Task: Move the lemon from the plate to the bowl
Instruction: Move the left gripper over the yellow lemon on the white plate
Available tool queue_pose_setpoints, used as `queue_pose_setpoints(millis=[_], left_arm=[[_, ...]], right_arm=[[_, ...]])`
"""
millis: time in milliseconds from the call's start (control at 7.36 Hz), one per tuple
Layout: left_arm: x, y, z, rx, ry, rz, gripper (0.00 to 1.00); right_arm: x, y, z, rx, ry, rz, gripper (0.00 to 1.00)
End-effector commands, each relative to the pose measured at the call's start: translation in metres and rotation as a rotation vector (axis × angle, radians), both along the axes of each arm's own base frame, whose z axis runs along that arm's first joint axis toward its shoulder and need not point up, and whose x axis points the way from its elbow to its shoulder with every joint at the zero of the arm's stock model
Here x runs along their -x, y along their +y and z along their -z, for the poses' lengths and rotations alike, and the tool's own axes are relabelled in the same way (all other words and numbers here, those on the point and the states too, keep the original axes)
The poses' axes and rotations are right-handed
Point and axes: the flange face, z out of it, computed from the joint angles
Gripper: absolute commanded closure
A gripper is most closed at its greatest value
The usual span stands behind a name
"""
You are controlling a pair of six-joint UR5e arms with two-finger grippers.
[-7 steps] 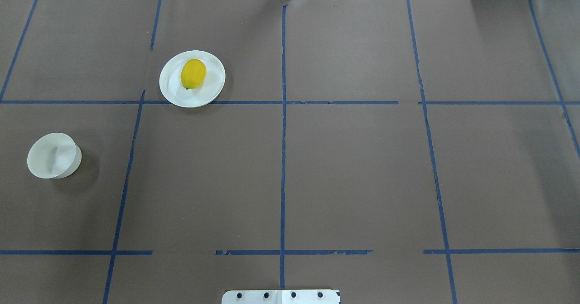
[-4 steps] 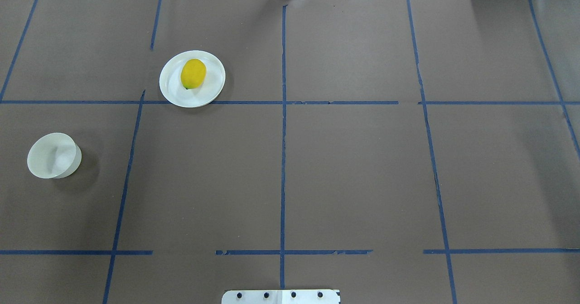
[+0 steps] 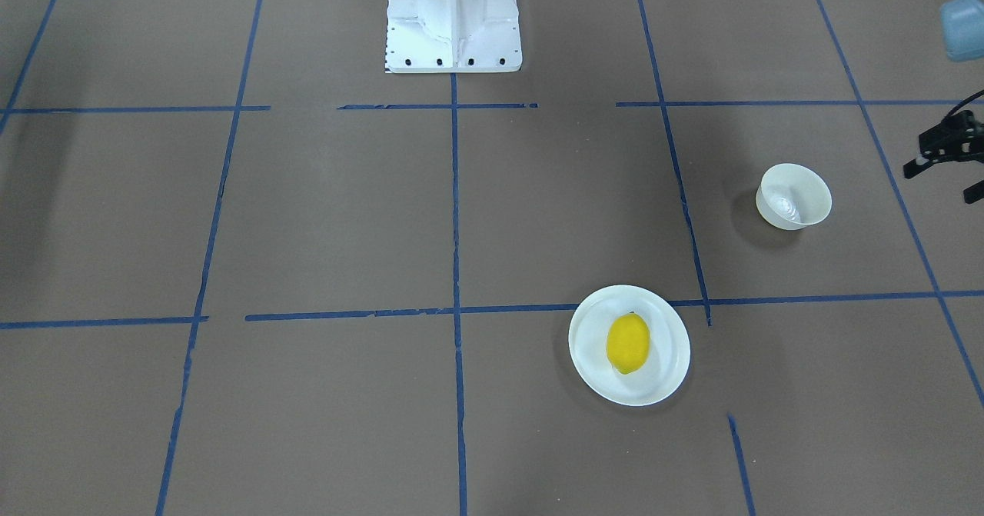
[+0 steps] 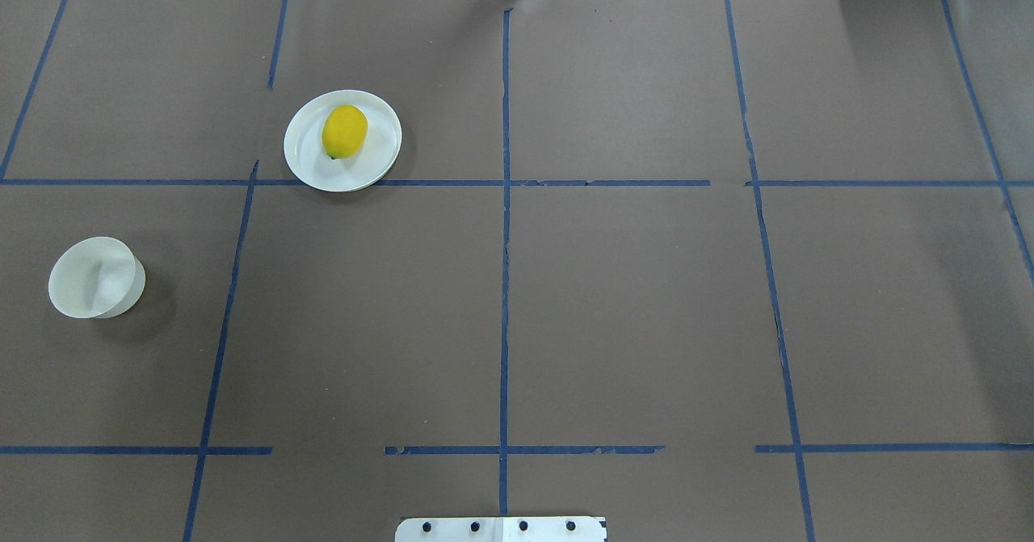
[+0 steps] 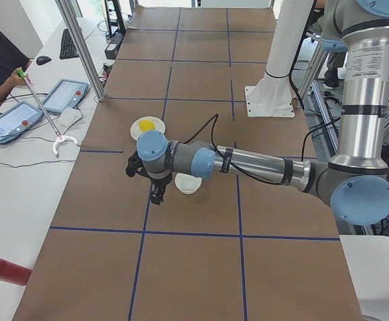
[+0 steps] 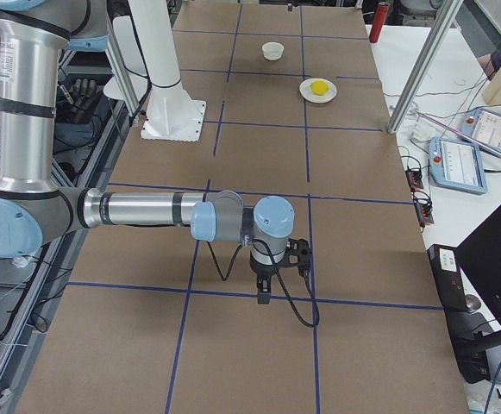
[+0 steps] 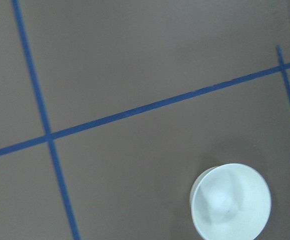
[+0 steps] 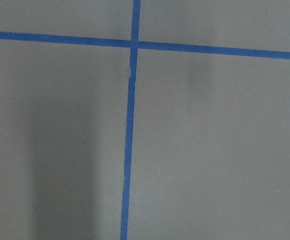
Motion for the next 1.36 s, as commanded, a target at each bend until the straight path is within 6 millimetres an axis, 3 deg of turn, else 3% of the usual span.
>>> queue_pose_setpoints(millis=[0, 136, 272, 408, 544, 816, 951, 1223], left_arm=[[-0.153, -0.031, 0.105, -0.086, -0.036, -0.06, 0.0], [-0.181, -0.047, 0.127, -0.071, -0.047, -0.028, 0.0], [-0.224, -0.064, 0.141, -0.062, -0.021, -0.03, 0.0], [-0.249, -0.093, 0.145, -0.022, 0.01, 0.017, 0.0], [-0.273, -0.115, 0.143, -0.001, 0.023, 0.033, 0.0], [-0.3, -0.142, 0.146, -0.009, -0.035, 0.063, 0.01], [-0.328, -0.137, 0.149, -0.023, -0.066, 0.063, 0.01], [-0.352, -0.133, 0.145, -0.005, -0.084, 0.052, 0.01]], right_arm=[[0.0, 0.0, 0.0, 0.0, 0.0, 0.0, 0.0], [0.0, 0.0, 0.0, 0.0, 0.0, 0.0, 0.0], [0.0, 0.0, 0.0, 0.0, 0.0, 0.0, 0.0], [0.0, 0.0, 0.0, 0.0, 0.0, 0.0, 0.0], [0.0, 0.0, 0.0, 0.0, 0.0, 0.0, 0.0], [0.0, 0.0, 0.0, 0.0, 0.0, 0.0, 0.0], [0.0, 0.0, 0.0, 0.0, 0.0, 0.0, 0.0], [0.0, 0.0, 0.0, 0.0, 0.0, 0.0, 0.0]])
